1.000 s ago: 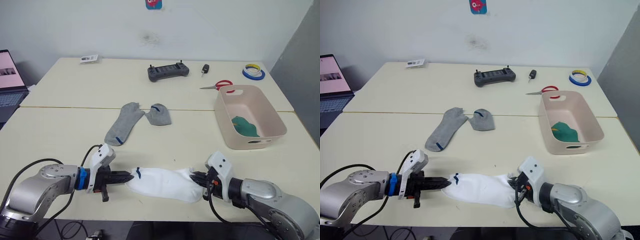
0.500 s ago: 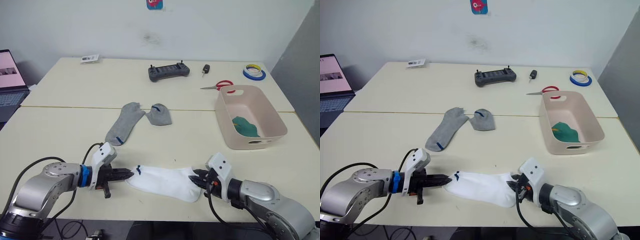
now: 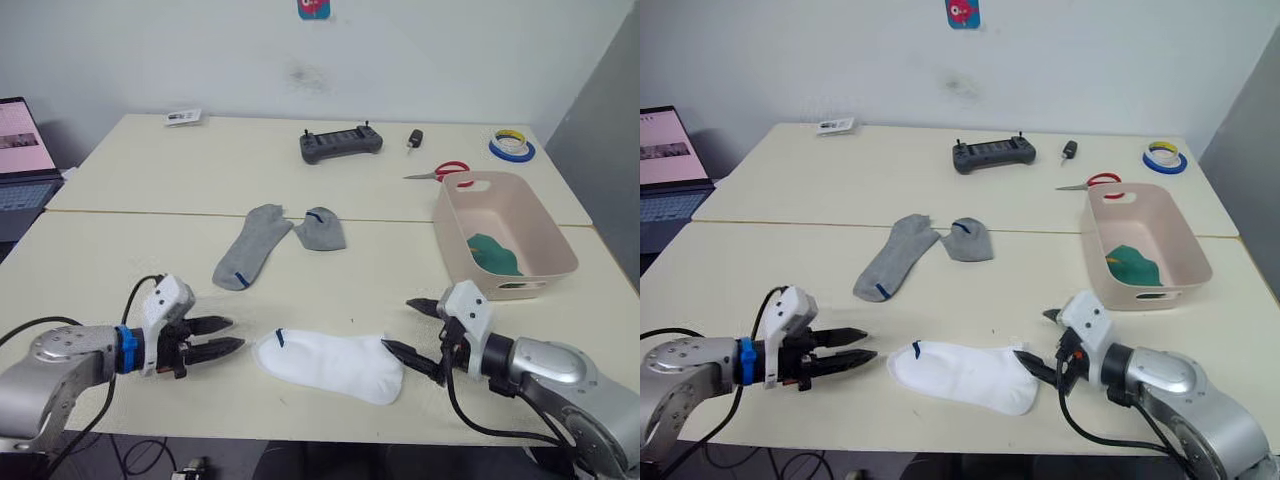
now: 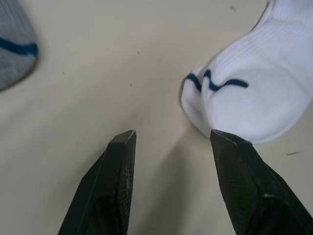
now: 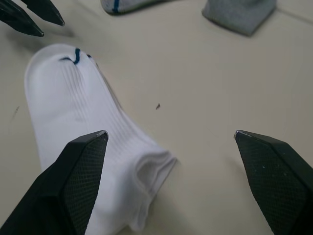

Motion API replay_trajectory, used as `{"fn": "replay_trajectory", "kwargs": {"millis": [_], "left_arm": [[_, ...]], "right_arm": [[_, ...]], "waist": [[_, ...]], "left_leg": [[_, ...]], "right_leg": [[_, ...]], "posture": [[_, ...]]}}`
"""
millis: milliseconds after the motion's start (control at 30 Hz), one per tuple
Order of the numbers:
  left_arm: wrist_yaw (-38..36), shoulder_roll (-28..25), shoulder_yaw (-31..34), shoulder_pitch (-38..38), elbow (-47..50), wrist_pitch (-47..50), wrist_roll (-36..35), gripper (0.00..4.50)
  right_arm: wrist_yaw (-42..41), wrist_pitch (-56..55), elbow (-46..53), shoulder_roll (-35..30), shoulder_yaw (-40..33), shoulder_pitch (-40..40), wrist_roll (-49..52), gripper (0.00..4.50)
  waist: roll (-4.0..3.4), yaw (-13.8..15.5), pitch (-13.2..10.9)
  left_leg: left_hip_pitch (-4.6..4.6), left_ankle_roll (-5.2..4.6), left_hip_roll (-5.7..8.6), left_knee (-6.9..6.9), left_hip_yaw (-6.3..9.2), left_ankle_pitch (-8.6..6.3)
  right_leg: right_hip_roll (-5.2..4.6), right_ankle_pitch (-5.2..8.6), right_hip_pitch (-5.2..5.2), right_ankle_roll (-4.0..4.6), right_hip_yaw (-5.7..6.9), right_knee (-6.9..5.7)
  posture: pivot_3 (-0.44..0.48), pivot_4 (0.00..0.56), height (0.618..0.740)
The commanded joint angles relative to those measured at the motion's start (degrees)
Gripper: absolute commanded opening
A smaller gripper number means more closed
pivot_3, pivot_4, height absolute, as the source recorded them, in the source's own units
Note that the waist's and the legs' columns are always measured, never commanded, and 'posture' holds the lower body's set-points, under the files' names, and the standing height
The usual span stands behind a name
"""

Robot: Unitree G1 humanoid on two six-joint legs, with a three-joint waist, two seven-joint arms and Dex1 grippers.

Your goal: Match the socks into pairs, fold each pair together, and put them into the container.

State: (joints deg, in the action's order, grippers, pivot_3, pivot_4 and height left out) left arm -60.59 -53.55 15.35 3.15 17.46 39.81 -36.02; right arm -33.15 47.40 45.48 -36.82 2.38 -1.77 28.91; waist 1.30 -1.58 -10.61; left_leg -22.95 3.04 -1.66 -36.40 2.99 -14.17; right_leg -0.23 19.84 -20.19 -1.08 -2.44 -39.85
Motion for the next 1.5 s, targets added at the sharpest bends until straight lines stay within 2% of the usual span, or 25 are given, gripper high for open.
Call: {"fn": "replay_trajectory", "kwargs": {"millis": [33, 67, 133, 233, 400, 500, 733, 800, 900, 967, 1100, 1333, 1500], "left_arm": [[-0.2, -0.5, 0.7, -2.6, 8.5, 4.5, -7.1, 1.92], [0.2, -0.5, -1.4, -3.1, 10.5, 4.3, -6.4, 1.53], [1.7, 0.8, -5.9, -4.9, 12.5, 3.8, -4.5, 0.98], [2.9, 2.7, -14.8, -7.8, 10.4, -0.7, 3.0, 0.02], [4.2, 5.2, -23.4, -10.0, 3.1, -6.6, 12.3, 0.0], [4.7, 6.0, -24.7, -10.2, -0.2, -8.4, 15.0, 0.0], [5.6, 6.8, -24.9, -8.8, -2.8, -10.2, 17.6, 0.0], [5.1, 7.4, -23.3, -8.4, -2.1, -12.1, 16.6, 0.0], [3.7, 8.6, -18.8, -8.4, 1.4, -12.3, 10.9, 0.0], [1.6, 7.0, -18.1, -8.3, 4.2, -12.6, 10.0, 0.0], [0.8, 5.9, -19.1, -8.6, 8.2, -11.5, 9.6, 0.0], [2.9, 6.3, -23.0, -6.6, 1.9, -17.1, 18.7, 0.0], [4.3, 7.4, -23.5, -5.4, -1.0, -19.1, 21.6, 0.0]], "right_arm": [[-3.0, -2.9, 1.8, -1.0, 2.8, -3.2, 0.2, 3.9], [-3.2, -3.2, 1.1, -0.8, 4.9, -4.2, -0.7, 3.46], [-3.7, -4.4, -0.8, -0.5, 9.6, -5.9, -3.2, 2.87], [-5.1, -6.7, -4.3, -0.7, 16.4, -7.9, -7.5, 1.81], [-5.8, -8.8, -9.2, -1.4, 23.2, -9.2, -14.1, 0.05], [-6.0, -8.3, -10.7, -2.5, 23.4, -8.7, -16.1, 0.05], [-8.4, -10.2, -12.5, -10.7, 15.4, -3.0, -16.9, 0.05], [-8.9, -11.5, -11.8, -10.8, 12.4, -2.0, -15.6, 0.05], [-10.4, -10.7, -7.3, -8.5, 7.0, -1.9, -9.0, 0.05], [-11.2, -10.5, -4.8, -7.6, 6.1, -2.5, -6.6, 0.05], [-11.1, -10.9, -3.7, -5.4, 11.6, -5.7, -8.3, 0.05], [-11.7, -14.8, -9.8, -1.1, 24.8, -9.7, -16.7, 0.05], [-14.3, -17.8, -13.0, -5.2, 27.0, -7.8, -21.3, 0.05]], "waist": [[0.04, 0.1, 0.0], [0.04, 0.0, 0.0], [0.04, -0.1, 0.0], [0.04, -0.1, 0.0], [0.04, -0.1, 0.0], [0.03, -0.1, 0.0], [0.02, -0.1, 0.1], [0.03, -0.1, 0.1], [0.04, -0.1, 0.1], [0.04, -0.1, 0.1], [0.04, -0.1, 0.1], [0.04, -0.1, 0.1], [0.04, 0.0, 0.1]], "left_leg": [[-0.01, 0.0, 0.01, -0.04, 0.02, 0.0], [0.0, 0.0, 0.02, -0.04, 0.0, 0.0], [0.01, 0.0, 0.02, -0.04, -0.04, 0.0], [0.02, 0.0, 0.02, -0.03, -0.03, 0.0], [0.02, 0.0, 0.02, -0.06, -0.01, 0.0], [0.01, 0.0, 0.02, -0.07, -0.03, 0.0], [0.06, -0.01, 0.03, -0.17, 0.03, 0.0], [0.1, -0.01, 0.04, -0.2, 0.03, -0.01], [0.05, -0.01, 0.01, -0.23, 0.04, -0.01], [0.01, -0.01, -0.03, -0.23, 0.09, -0.01], [0.01, -0.01, -0.01, -0.24, 0.08, 0.0], [0.02, -0.01, 0.01, -0.26, 0.06, -0.01], [0.0, -0.01, 0.04, -0.32, 0.06, -0.01]], "right_leg": [[-0.01, 0.0, 0.02, -0.01, 0.02, 0.01], [-0.02, 0.0, 0.04, 0.0, 0.0, 0.01], [-0.02, -0.01, 0.03, 0.0, -0.05, 0.02], [0.04, -0.01, 0.02, 0.01, -0.05, -0.02], [0.08, -0.01, 0.0, 0.02, -0.04, -0.04], [0.08, -0.01, -0.01, 0.02, -0.05, -0.04], [0.05, -0.01, 0.13, 0.01, -0.01, -0.04], [0.04, -0.01, 0.2, 0.01, 0.0, -0.04], [0.05, -0.01, 0.16, 0.01, 0.0, -0.06], [0.09, -0.01, 0.12, 0.01, 0.05, -0.07], [0.09, -0.01, 0.13, 0.02, 0.02, -0.07], [0.1, -0.01, 0.11, 0.02, 0.0, -0.05], [0.05, -0.01, 0.13, 0.01, 0.02, -0.06]], "posture": [[0.0, 0.15, 0.737], [0.0, 0.15, 0.737], [0.0, 0.15, 0.737], [0.0, 0.15, 0.737], [0.0, 0.15, 0.737], [0.0, 0.15, 0.737], [0.0, 0.15, 0.737], [0.0, 0.15, 0.737], [0.0, 0.15, 0.737], [0.0, 0.15, 0.737], [0.0, 0.15, 0.737], [0.0, 0.15, 0.737], [0.0, 0.15, 0.737]]}}
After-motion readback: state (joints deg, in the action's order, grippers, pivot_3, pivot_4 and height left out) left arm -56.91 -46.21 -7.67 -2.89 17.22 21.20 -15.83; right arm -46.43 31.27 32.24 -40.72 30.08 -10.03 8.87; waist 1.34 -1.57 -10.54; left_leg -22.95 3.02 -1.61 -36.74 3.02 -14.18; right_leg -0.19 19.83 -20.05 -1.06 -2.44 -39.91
